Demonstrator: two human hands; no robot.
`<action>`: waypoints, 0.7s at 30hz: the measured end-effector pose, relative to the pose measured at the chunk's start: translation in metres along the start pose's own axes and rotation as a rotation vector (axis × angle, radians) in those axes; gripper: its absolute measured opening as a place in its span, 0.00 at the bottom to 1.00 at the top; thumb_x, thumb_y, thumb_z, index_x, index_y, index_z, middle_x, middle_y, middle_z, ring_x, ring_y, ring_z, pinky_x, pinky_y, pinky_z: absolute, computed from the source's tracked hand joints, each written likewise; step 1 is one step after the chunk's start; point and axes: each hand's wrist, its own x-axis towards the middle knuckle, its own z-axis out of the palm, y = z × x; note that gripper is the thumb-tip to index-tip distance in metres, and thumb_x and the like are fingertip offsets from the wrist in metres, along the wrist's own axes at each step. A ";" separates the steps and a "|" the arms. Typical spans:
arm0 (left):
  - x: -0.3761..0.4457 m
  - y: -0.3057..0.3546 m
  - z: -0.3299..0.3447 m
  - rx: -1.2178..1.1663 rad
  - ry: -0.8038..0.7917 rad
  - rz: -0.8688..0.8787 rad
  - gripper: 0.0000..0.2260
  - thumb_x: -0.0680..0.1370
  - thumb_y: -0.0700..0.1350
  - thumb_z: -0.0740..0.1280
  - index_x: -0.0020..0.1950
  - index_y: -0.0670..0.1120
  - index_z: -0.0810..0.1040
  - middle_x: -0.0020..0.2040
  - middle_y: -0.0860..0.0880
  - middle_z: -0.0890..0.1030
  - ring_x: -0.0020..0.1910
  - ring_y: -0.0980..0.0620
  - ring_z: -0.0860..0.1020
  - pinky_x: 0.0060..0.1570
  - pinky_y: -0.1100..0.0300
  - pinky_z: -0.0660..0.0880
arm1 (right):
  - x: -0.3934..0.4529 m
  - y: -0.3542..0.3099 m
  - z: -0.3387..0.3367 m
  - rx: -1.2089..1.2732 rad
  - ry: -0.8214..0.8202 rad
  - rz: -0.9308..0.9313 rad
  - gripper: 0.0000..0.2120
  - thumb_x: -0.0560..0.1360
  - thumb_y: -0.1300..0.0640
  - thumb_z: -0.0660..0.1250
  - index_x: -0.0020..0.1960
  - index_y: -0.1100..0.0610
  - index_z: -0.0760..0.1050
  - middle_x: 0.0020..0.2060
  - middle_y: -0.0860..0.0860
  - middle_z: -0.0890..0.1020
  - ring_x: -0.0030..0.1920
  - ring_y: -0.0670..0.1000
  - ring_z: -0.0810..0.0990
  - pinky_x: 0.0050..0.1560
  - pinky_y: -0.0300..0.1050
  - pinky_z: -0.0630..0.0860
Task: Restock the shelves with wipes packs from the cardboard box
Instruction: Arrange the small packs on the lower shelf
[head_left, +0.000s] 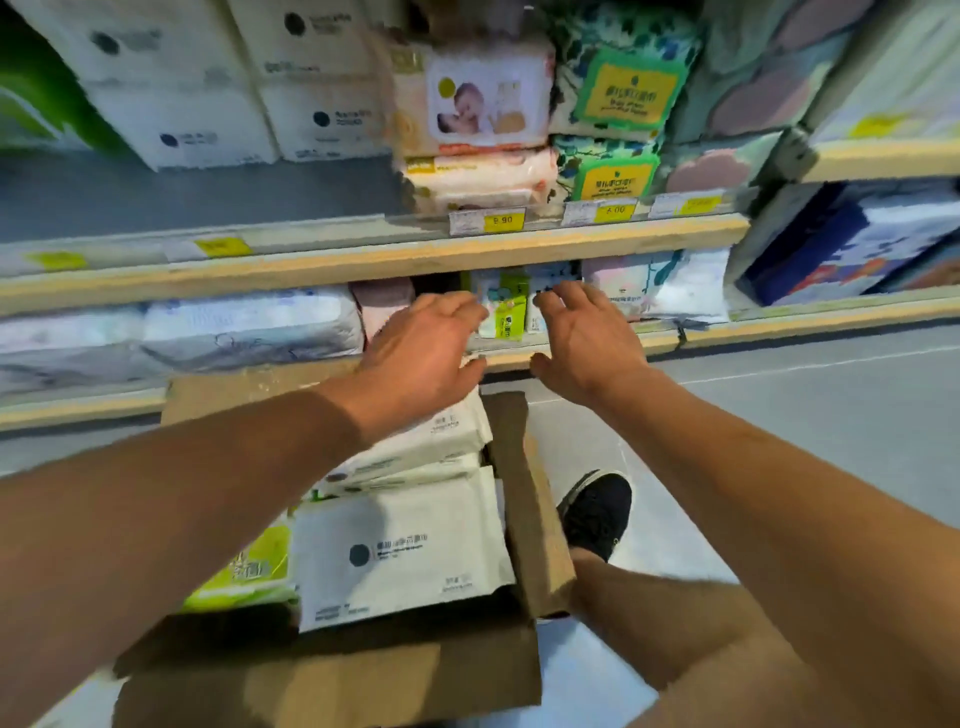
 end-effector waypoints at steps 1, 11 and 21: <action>-0.015 -0.006 -0.007 -0.012 0.008 -0.006 0.26 0.75 0.52 0.66 0.71 0.47 0.68 0.73 0.46 0.68 0.69 0.44 0.67 0.68 0.51 0.65 | -0.007 -0.012 -0.006 -0.006 -0.005 -0.021 0.32 0.74 0.49 0.67 0.74 0.55 0.61 0.72 0.54 0.64 0.74 0.58 0.58 0.73 0.52 0.59; -0.150 -0.098 -0.035 -0.046 0.021 -0.174 0.27 0.74 0.51 0.67 0.72 0.46 0.69 0.72 0.45 0.69 0.69 0.42 0.68 0.68 0.50 0.65 | -0.027 -0.156 -0.027 -0.050 -0.074 -0.260 0.31 0.76 0.48 0.66 0.74 0.57 0.61 0.69 0.56 0.67 0.69 0.59 0.62 0.68 0.51 0.62; -0.236 -0.209 -0.015 0.005 -0.130 -0.314 0.31 0.70 0.59 0.54 0.71 0.48 0.68 0.69 0.46 0.71 0.66 0.43 0.71 0.59 0.45 0.72 | -0.008 -0.286 0.031 -0.037 -0.219 -0.457 0.31 0.73 0.51 0.67 0.73 0.55 0.63 0.69 0.55 0.67 0.69 0.59 0.64 0.68 0.49 0.62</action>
